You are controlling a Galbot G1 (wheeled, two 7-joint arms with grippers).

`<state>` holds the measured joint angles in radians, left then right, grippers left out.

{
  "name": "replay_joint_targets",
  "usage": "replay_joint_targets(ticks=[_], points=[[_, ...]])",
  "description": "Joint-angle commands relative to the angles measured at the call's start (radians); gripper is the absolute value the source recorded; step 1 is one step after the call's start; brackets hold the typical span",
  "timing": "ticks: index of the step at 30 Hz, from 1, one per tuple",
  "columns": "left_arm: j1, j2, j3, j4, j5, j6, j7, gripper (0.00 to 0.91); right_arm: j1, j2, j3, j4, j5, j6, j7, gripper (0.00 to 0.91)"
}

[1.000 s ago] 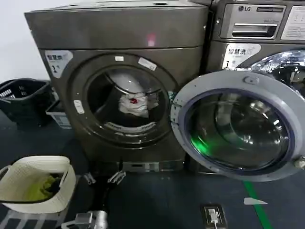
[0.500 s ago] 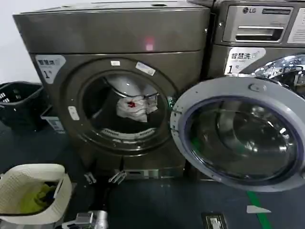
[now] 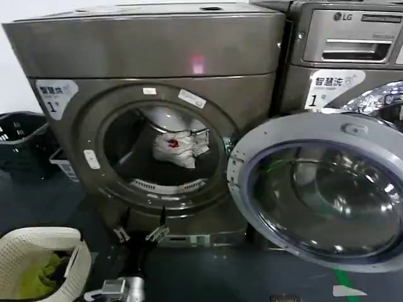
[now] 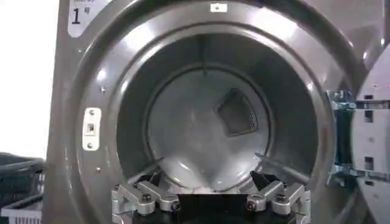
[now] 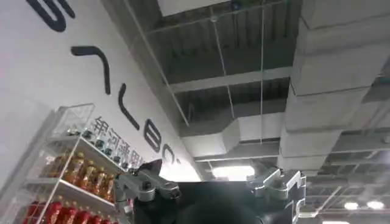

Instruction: Grasp the clothes from the dryer.

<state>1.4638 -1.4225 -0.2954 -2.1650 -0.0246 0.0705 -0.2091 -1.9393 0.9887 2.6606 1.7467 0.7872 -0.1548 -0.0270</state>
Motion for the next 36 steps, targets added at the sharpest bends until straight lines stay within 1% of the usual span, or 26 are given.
replay_joint_targets(ticks=[1, 36], points=[[0.0, -0.004, 0.001, 0.002, 0.0, 0.0, 0.001, 0.907, -0.003, 0.001, 0.005, -0.002, 0.0, 0.0, 0.0, 0.907], [0.0, -0.003, 0.002, 0.0, -0.007, -0.001, 0.0, 0.907, -0.006, 0.008, 0.008, 0.001, 0.0, 0.007, -0.005, 0.907]])
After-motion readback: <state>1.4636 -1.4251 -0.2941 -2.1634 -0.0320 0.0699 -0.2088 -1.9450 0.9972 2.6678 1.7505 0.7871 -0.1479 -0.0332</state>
